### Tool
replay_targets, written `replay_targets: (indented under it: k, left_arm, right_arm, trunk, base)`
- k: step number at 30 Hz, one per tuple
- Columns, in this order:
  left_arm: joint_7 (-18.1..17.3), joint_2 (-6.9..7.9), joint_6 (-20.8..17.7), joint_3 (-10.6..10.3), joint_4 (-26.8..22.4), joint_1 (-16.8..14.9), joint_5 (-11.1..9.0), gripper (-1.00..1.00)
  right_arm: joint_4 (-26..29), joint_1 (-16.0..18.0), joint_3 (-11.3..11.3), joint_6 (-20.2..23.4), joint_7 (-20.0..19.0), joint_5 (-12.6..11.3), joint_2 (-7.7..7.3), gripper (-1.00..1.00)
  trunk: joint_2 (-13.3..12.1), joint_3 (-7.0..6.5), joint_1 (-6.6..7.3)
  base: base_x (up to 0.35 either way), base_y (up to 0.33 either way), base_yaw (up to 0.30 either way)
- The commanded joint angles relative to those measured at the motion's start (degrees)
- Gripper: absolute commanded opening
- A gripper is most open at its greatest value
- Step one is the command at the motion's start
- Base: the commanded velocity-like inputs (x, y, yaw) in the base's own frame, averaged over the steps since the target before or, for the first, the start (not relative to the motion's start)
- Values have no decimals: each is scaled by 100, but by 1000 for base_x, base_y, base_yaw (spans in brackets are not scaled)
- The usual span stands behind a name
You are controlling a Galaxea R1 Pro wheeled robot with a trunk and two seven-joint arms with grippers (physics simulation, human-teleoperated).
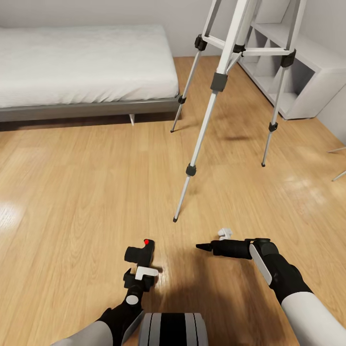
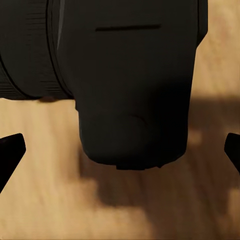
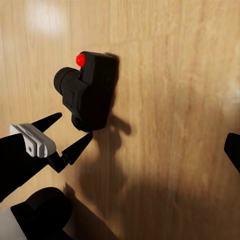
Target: Attach the digital camera to the camera tripod in the bedroom.
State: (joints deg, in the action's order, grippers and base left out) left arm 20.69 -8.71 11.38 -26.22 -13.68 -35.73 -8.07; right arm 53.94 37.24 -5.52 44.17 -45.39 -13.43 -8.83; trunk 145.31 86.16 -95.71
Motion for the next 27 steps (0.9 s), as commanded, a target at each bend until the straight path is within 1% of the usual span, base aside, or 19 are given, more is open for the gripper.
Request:
replay_targets:
  k: [1, 20, 27]
  left_arm:
    - [26, 1, 25, -50, 13, -4, -61, 100]
    - [23, 2, 36, -50, 89, -4, -57, 100]
    - [25, 1, 30, -50, 92, -4, -62, 100]
  right_arm:
    - [3, 2, -11, 30, 6, -28, -5, 100]
    - [3, 3, -11, 30, 4, -28, -5, 100]
    - [3, 2, -11, 31, 4, -28, -5, 100]
  trunk:
    - [1, 3, 1]
    - [1, 3, 1]
    - [1, 3, 1]
  base:
    - [0, 0, 0]
    - [1, 0, 0]
    - [199, 0, 0]
